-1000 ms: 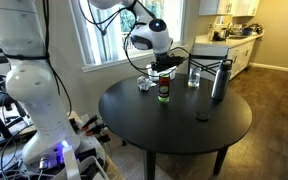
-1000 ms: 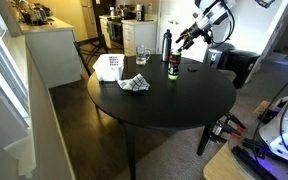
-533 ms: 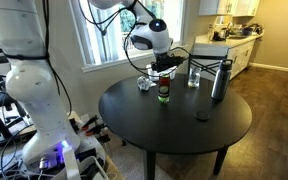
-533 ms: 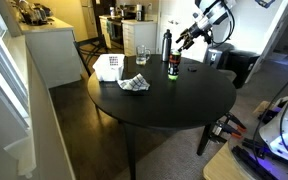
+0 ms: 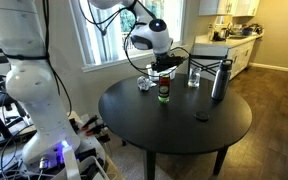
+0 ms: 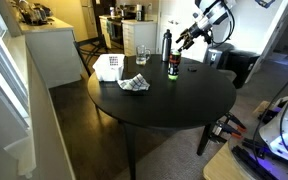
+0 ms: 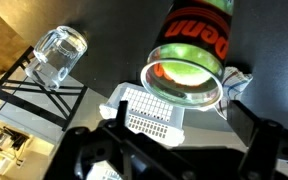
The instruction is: Put the green ball in the container
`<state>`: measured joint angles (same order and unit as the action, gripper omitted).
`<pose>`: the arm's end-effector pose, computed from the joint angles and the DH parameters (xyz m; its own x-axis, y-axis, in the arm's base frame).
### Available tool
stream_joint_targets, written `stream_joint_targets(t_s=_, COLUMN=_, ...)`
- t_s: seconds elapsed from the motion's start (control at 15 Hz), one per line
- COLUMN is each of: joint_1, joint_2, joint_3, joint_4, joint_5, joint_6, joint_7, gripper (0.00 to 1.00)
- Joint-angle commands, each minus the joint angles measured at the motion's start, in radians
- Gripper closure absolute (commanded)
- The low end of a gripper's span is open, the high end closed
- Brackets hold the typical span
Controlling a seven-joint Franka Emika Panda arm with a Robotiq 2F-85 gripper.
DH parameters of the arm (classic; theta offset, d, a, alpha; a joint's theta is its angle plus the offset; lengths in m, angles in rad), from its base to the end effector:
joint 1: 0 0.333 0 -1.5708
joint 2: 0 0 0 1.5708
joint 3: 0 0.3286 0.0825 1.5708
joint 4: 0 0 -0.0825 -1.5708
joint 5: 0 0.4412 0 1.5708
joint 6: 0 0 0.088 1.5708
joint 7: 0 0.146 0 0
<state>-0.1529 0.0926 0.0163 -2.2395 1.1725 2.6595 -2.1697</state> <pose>0.6078 -0.0931 0.2934 0.3067 0.7450 0.5924 0.7616 -0.5654 0.3168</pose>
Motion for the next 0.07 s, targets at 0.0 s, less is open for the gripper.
stream_joint_targets(t_s=0.0, joint_1=0.000, joint_2=0.000, joint_3=0.000, joint_4=0.000, joint_5=0.000, joint_6=0.000, joint_7=0.000, gripper=0.00)
